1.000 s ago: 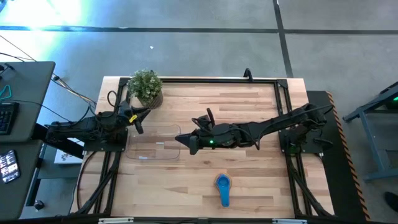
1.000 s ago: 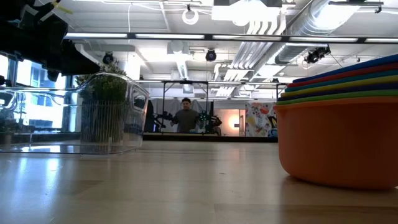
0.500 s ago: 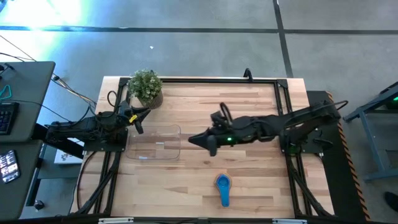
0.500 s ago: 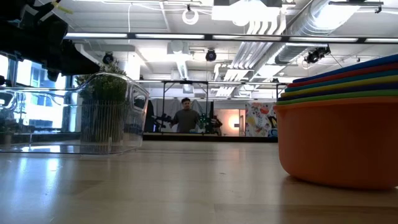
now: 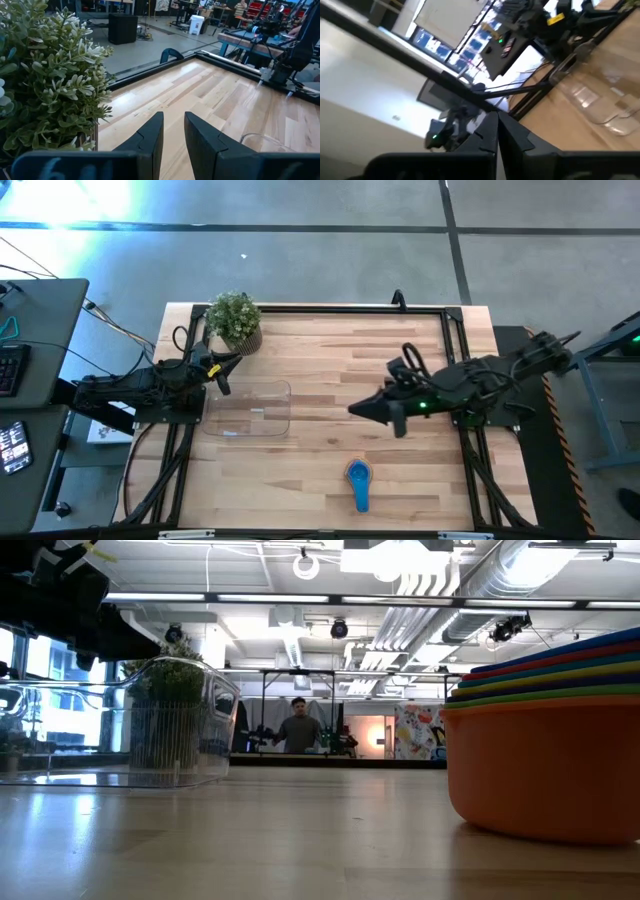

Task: Nest measuring cups in basket
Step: Put the nested measuring cups into the transparent bin

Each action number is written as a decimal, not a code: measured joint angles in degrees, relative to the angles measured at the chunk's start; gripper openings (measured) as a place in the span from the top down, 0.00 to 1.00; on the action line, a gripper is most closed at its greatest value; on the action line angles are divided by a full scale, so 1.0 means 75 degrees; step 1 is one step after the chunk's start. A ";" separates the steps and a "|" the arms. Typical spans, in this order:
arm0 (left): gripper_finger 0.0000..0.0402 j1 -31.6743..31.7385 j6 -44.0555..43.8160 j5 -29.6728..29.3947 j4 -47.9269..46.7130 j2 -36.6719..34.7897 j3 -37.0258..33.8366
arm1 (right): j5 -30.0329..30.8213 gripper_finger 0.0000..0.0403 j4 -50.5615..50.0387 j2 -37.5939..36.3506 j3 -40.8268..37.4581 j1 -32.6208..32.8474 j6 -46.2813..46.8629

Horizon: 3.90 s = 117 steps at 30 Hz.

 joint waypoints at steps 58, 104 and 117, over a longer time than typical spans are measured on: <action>0.83 0.0000 0.0003 0.0000 0.0000 -0.0001 0.0003 | -0.1100 0.99 -0.9030 0.5820 0.5727 0.1127 0.6633; 0.83 -0.0003 0.0003 0.0000 0.0000 -0.0001 0.0003 | -0.1314 0.47 -0.7189 0.6585 0.4102 0.2030 0.8157; 0.83 -0.0001 0.0003 0.0000 0.0000 -0.0001 0.0003 | -0.1380 0.17 -0.7372 0.6792 0.4025 0.2022 0.7987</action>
